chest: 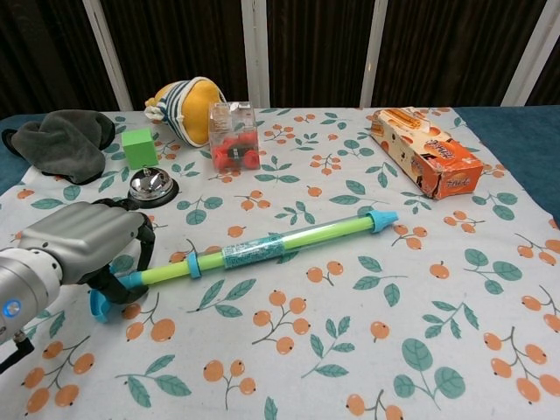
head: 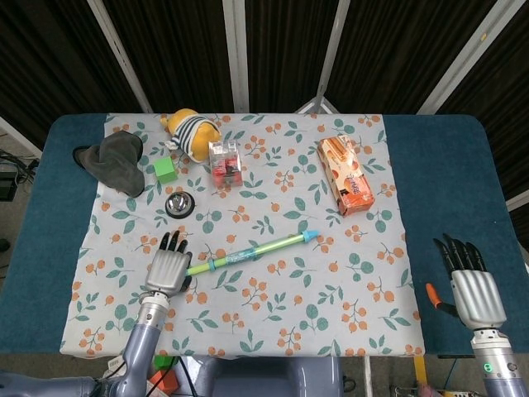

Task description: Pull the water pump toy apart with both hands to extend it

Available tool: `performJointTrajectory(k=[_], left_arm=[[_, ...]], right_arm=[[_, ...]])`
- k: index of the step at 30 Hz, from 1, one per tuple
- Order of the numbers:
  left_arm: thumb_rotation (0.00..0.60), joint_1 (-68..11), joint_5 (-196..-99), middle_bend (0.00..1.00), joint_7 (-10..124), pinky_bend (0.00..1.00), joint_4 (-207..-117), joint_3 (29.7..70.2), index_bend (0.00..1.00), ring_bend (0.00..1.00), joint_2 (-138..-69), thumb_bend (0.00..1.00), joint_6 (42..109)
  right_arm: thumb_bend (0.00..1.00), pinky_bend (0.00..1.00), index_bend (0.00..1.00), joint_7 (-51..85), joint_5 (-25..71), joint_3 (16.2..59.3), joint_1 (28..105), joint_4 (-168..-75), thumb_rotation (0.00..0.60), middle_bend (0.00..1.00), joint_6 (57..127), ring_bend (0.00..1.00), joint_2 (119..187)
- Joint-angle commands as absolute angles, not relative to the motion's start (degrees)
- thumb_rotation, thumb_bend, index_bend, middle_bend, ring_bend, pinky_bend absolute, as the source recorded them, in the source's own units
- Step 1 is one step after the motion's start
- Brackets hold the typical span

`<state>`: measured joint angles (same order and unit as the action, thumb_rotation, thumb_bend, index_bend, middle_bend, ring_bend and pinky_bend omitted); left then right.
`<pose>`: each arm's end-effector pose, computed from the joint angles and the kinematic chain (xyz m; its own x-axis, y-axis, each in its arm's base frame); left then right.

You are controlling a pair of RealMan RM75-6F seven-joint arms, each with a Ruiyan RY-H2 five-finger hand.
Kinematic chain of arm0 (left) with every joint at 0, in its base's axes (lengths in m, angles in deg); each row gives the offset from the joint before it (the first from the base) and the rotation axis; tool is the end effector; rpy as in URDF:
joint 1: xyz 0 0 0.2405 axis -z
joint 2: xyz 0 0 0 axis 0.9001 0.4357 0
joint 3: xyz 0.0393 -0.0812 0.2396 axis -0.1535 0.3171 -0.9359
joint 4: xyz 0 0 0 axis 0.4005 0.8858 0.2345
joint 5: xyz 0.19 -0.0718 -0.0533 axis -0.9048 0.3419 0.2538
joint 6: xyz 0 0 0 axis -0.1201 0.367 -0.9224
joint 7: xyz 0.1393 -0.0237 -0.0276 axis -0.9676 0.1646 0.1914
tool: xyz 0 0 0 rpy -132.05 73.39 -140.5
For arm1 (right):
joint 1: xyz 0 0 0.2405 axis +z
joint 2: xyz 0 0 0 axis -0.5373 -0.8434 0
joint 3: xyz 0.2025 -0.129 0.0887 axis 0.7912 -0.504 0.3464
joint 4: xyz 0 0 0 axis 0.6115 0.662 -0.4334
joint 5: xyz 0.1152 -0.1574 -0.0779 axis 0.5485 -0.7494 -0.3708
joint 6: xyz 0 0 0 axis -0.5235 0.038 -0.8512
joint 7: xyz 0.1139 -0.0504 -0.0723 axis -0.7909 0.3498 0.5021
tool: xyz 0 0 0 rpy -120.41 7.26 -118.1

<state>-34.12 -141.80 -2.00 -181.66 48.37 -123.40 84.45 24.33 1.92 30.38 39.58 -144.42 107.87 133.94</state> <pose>-0.1571 0.2549 -0.0652 0.6755 0.2437 0.6959 0.7374 -0.2243 -0.6372 -0.2944 -0.1902 0.1395 0.4008 -0.0884 0.9119 -0.9161 -0.0256 0.4002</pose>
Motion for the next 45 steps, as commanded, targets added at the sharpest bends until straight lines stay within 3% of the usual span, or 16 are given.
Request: performJointTrajectory(k=[1, 16, 24, 35, 45], left_arm=[[0.6, -32.9, -147.7, 0.19, -0.9, 0.08, -180.3, 45.5, 0.65, 0.0, -121.8, 0.59, 83.7], [0.6, -31.5, -158.5, 0.2, 9.9, 0.07, -179.5, 42.2, 0.66, 0.0, -115.5, 0.6, 80.2], [0.6, -30.9, -160.8, 0.2, 14.2, 0.07, -178.8, 42.6, 0.66, 0.0, -114.1, 0.6, 79.0], [0.6, -30.0, -162.5, 0.2, 17.9, 0.07, -176.0, 42.6, 0.67, 0.0, -113.3, 0.6, 76.7], [0.6, -29.8, -163.2, 0.2, 19.4, 0.07, -174.3, 42.6, 0.67, 0.0, -113.8, 0.59, 75.9]], right_arm=[[0.4, 0.0, 0.0, 24.6, 2.0, 30.4, 39.6, -144.6, 0.6, 0.0, 107.8, 0.0, 134.0], [0.4, 0.0, 0.0, 27.5, 2.4, 30.8, 41.4, -147.4, 0.6, 0.0, 105.5, 0.0, 134.3], [0.4, 0.0, 0.0, 33.4, 6.9, 33.2, 46.1, -152.6, 0.6, 0.0, 99.0, 0.0, 136.4], [0.4, 0.0, 0.05, 47.0, 18.3, 35.5, 54.0, -155.4, 0.6, 0.0, 90.7, 0.0, 143.9], [0.4, 0.0, 0.15, 54.8, 28.1, 36.3, 58.8, -154.0, 0.6, 0.0, 89.2, 0.0, 152.2]])
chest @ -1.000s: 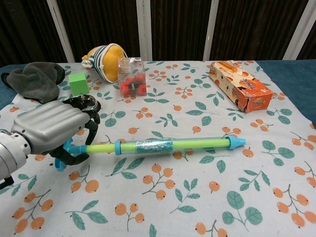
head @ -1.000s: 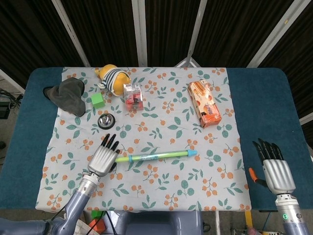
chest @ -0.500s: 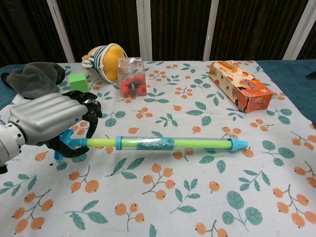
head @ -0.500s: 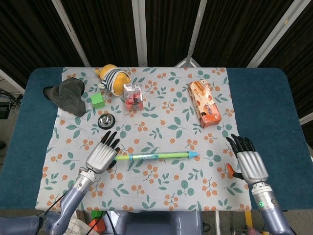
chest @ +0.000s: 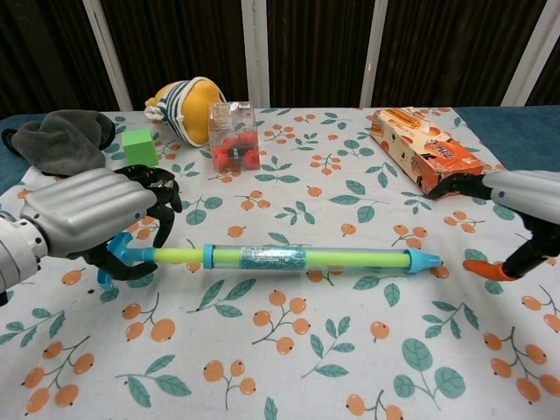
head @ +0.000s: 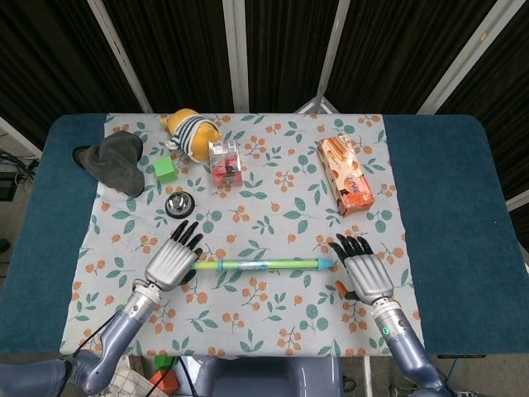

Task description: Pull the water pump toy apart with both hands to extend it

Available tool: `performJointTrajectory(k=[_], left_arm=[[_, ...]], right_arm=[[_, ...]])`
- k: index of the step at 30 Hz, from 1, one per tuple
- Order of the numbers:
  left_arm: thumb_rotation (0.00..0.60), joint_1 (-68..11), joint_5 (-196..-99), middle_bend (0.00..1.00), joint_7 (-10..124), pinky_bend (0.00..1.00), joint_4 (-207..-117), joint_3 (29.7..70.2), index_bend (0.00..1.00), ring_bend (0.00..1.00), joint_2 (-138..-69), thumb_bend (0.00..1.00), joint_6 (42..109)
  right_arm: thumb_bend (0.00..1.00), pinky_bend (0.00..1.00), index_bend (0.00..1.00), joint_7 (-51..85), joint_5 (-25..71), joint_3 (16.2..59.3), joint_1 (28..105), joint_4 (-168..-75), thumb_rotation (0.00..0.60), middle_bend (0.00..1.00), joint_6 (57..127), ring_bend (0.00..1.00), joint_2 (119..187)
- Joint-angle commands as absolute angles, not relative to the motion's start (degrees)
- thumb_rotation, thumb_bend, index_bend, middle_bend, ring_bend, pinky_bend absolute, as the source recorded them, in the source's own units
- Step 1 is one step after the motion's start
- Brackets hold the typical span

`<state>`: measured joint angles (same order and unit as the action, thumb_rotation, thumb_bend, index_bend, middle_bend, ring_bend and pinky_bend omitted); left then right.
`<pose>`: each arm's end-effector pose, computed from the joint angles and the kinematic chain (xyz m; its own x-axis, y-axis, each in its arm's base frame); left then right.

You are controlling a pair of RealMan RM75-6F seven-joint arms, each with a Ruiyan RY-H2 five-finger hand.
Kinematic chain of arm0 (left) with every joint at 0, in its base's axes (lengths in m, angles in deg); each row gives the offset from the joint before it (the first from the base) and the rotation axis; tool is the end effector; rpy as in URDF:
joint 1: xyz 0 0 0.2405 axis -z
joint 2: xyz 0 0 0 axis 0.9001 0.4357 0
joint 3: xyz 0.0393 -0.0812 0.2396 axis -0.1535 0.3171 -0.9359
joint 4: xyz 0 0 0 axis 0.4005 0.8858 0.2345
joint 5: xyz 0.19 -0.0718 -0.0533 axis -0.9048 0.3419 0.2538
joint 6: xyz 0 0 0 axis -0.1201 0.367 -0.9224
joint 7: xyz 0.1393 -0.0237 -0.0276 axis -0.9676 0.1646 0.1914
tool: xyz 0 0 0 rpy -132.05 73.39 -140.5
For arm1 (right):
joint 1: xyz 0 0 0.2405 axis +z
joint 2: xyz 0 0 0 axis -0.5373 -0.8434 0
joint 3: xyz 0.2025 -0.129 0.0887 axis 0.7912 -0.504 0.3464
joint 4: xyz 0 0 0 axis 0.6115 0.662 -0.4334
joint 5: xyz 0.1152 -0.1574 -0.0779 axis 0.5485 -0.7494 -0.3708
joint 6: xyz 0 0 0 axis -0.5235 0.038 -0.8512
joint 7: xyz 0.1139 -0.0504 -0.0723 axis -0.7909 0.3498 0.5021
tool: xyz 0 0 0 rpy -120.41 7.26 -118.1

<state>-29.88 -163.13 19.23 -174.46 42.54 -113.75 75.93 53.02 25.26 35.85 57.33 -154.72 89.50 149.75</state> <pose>-0.1700 0.2736 -0.0423 0.7124 0.0734 0.6980 0.6280 -0.5107 -0.5872 -0.1843 -0.2507 0.0187 0.4018 -0.3676 0.8387 -0.9148 -0.2032 0.3491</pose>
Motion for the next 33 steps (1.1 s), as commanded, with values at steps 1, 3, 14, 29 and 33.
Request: performJointTrajectory(k=[1, 3, 14, 29, 33], left_arm=[[0.6, -29.8, -163.3, 0.2, 19.5, 0.07, -174.3, 42.7, 0.67, 0.0, -113.7, 0.6, 75.9], [0.6, -29.8, -163.4, 0.2, 19.8, 0.07, -174.2, 42.8, 0.67, 0.0, -113.6, 0.6, 75.9], [0.6, -30.0, -163.4, 0.2, 20.3, 0.07, -174.4, 42.9, 0.67, 0.0, -112.9, 0.6, 75.3], [0.6, -30.2, -163.0, 0.2, 20.1, 0.07, -174.8, 43.1, 0.67, 0.0, -112.6, 0.59, 75.0], [0.6, -30.2, -163.0, 0.2, 20.0, 0.07, -175.0, 43.2, 0.67, 0.0, -112.4, 0.59, 75.0]], right_arm=[[0.4, 0.0, 0.15, 55.4, 29.0, 36.4, 59.2, -153.8, 0.6, 0.0, 89.3, 0.0, 153.0], [0.4, 0.0, 0.17, 56.5, 30.6, 36.6, 59.9, -153.3, 0.6, 0.0, 89.7, 0.0, 154.3], [0.4, 0.0, 0.25, 57.7, 36.0, 37.9, 62.8, -150.8, 0.6, 0.0, 91.3, 0.0, 159.3], [0.4, 0.0, 0.34, 58.1, 39.4, 37.8, 65.2, -147.0, 0.6, 0.05, 92.6, 0.0, 163.3], [0.4, 0.0, 0.34, 57.9, 39.9, 37.6, 65.6, -146.3, 0.6, 0.05, 92.8, 0.0, 163.7]])
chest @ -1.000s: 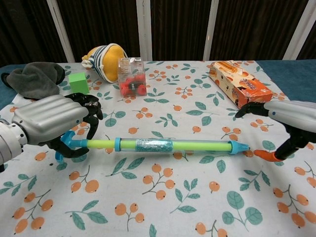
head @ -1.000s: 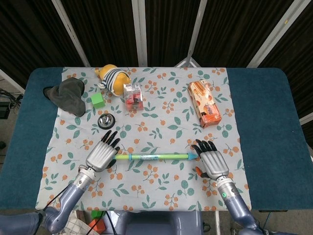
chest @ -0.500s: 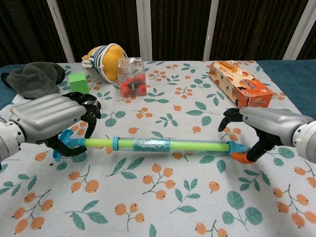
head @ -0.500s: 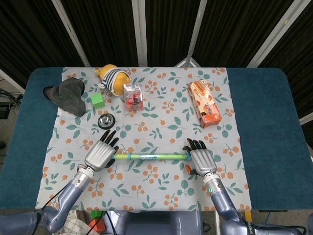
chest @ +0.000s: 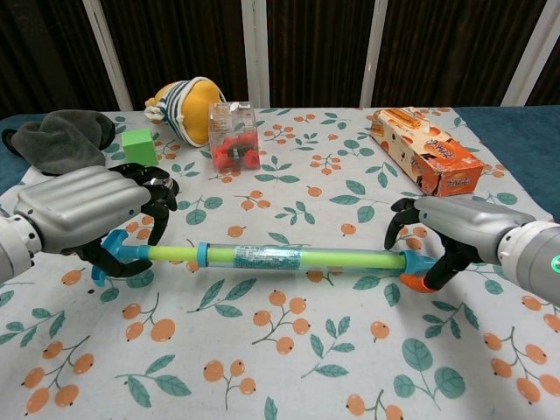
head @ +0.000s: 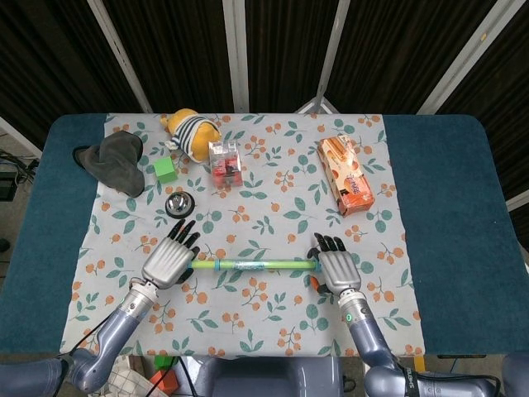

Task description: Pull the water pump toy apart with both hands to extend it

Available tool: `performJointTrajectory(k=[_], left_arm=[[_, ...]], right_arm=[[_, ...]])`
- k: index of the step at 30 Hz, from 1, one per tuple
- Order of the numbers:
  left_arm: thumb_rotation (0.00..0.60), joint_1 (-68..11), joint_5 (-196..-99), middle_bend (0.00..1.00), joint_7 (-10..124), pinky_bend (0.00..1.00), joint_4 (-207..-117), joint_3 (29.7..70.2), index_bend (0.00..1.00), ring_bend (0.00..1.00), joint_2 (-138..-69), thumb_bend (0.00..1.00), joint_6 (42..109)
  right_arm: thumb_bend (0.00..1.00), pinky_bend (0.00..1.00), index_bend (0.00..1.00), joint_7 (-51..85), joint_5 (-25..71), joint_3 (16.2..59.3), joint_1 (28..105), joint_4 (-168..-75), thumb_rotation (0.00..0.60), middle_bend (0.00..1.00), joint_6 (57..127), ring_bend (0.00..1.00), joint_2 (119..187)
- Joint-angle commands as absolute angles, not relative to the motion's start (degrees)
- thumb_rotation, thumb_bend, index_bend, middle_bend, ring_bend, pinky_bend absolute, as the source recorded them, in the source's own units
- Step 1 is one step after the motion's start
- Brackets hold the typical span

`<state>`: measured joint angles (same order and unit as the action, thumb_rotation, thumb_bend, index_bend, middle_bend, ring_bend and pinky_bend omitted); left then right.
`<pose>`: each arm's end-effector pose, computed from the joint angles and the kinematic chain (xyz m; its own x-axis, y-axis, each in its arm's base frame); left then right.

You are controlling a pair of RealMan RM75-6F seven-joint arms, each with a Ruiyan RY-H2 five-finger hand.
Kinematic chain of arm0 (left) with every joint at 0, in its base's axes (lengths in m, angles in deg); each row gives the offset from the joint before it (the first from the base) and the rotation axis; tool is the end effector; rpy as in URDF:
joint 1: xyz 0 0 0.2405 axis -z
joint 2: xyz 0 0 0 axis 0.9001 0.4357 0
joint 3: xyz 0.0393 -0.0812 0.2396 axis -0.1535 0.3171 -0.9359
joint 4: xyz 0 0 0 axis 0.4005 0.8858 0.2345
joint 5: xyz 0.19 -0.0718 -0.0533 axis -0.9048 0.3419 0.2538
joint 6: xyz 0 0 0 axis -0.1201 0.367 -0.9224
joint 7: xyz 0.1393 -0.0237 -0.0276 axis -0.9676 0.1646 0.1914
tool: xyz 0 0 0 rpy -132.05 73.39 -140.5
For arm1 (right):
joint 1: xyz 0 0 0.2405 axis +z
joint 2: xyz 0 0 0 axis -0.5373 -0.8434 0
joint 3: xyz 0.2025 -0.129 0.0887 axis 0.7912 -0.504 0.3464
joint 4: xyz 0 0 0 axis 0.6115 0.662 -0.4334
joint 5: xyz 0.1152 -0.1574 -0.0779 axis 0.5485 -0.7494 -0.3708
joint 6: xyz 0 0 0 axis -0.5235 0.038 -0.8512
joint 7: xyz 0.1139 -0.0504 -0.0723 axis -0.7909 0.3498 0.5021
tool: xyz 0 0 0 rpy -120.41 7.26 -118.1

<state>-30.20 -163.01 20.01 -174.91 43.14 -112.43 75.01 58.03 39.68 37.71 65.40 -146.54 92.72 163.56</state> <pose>-0.1742 0.2767 -0.0365 0.7116 0.0849 0.6974 0.6348 -0.5029 -0.5866 -0.1589 -0.2723 -0.0409 0.3368 -0.4251 0.8402 -0.9409 -0.1175 0.3177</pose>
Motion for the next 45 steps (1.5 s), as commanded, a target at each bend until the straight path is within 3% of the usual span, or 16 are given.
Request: performJointTrajectory(k=[1, 21, 31, 45], left_arm=[[0.6, -30.2, -163.0, 0.2, 20.0, 0.07, -175.0, 43.2, 0.67, 0.0, -112.3, 0.59, 75.0], [0.6, -30.3, -162.9, 0.19, 20.1, 0.07, -175.2, 43.4, 0.67, 0.0, -112.4, 0.59, 74.8], [0.6, -30.3, -162.9, 0.19, 20.3, 0.07, -175.1, 43.5, 0.67, 0.0, -112.3, 0.59, 74.8], [0.6, -30.5, -163.3, 0.19, 20.4, 0.07, -175.7, 43.5, 0.67, 0.0, -111.9, 0.59, 75.1]], right_arm=[[0.4, 0.0, 0.34, 57.9, 39.9, 37.6, 65.7, -146.0, 0.6, 0.05, 92.8, 0.0, 163.7], [0.4, 0.0, 0.42, 57.1, 40.9, 37.0, 66.8, -143.4, 0.6, 0.09, 93.4, 0.0, 164.6], [0.4, 0.0, 0.61, 57.2, 40.5, 36.6, 67.1, -142.7, 0.6, 0.19, 94.3, 0.0, 165.1], [0.4, 0.0, 0.69, 57.2, 39.6, 36.3, 66.9, -143.2, 0.6, 0.23, 96.2, 0.0, 164.2]])
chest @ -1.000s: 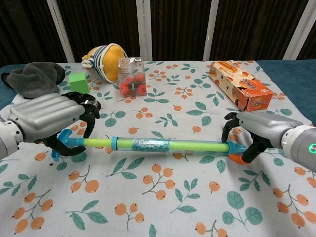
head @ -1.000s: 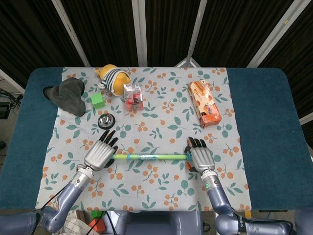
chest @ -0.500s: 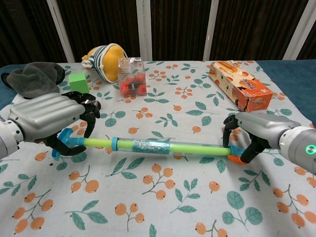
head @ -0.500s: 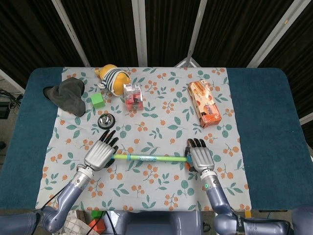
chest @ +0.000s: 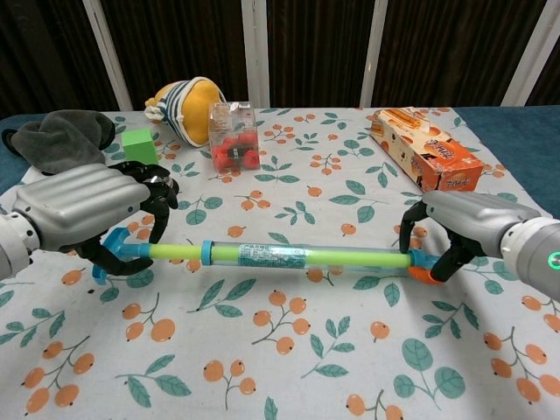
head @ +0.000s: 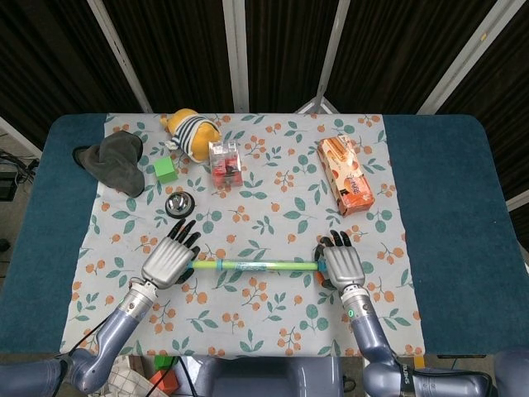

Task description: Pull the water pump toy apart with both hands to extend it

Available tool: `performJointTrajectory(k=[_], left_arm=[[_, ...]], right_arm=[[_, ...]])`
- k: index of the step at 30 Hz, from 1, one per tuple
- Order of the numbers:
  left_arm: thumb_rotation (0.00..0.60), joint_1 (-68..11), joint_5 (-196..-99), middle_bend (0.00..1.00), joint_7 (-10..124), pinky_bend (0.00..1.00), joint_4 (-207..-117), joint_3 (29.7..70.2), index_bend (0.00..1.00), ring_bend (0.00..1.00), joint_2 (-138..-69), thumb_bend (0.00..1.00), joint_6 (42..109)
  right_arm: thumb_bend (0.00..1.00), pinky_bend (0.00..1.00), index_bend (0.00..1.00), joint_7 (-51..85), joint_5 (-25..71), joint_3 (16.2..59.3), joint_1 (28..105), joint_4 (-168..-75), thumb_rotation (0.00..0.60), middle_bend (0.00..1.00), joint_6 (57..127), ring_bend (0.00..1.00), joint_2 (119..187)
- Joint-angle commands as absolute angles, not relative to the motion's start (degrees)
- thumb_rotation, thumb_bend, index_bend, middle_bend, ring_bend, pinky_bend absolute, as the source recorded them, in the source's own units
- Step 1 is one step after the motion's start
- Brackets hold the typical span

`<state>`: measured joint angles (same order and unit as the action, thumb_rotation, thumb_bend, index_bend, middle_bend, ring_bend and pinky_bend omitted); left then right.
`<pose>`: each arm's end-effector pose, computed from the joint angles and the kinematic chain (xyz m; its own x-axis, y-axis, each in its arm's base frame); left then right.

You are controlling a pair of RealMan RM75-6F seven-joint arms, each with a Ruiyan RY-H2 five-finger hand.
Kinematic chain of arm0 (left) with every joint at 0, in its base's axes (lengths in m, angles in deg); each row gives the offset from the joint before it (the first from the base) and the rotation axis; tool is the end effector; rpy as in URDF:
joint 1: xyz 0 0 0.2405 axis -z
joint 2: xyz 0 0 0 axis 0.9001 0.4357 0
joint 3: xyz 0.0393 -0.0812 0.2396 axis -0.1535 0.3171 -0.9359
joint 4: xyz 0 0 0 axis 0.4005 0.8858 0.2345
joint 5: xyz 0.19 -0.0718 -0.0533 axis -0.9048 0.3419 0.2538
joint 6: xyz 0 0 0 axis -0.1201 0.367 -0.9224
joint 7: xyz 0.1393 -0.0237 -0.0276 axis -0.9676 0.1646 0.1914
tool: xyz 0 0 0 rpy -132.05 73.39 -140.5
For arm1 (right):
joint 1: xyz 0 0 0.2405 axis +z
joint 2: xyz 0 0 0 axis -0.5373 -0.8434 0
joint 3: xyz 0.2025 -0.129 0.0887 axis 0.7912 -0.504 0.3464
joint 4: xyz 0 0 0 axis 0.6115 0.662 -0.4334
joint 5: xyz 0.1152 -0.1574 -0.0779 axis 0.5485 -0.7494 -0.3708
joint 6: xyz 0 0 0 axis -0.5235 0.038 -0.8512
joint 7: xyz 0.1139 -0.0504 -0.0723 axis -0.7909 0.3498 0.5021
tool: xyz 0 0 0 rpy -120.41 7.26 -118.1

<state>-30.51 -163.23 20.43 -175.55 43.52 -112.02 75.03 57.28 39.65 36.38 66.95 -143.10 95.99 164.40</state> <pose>-0.1734 0.2765 -0.0339 0.7019 0.0871 0.7069 0.6448 -0.4993 -0.5788 -0.1679 -0.2814 -0.0393 0.3769 -0.3750 0.8469 -0.9245 -0.0959 0.3689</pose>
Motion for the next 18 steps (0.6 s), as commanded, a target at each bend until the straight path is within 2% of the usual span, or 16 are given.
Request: performJointTrajectory(k=[1, 18], left_arm=[[0.6, -30.6, -163.3, 0.19, 20.4, 0.07, -175.8, 43.5, 0.67, 0.0, -111.9, 0.6, 75.2], [0.6, -31.1, -163.6, 0.19, 19.2, 0.07, -177.8, 43.1, 0.67, 0.0, -111.2, 0.59, 75.8]], right_arm=[[0.4, 0.0, 0.69, 57.2, 39.6, 36.3, 66.8, -143.2, 0.6, 0.23, 96.3, 0.0, 164.0], [0.4, 0.0, 0.74, 54.9, 39.3, 35.5, 64.2, -144.7, 0.6, 0.25, 97.7, 0.0, 157.5]])
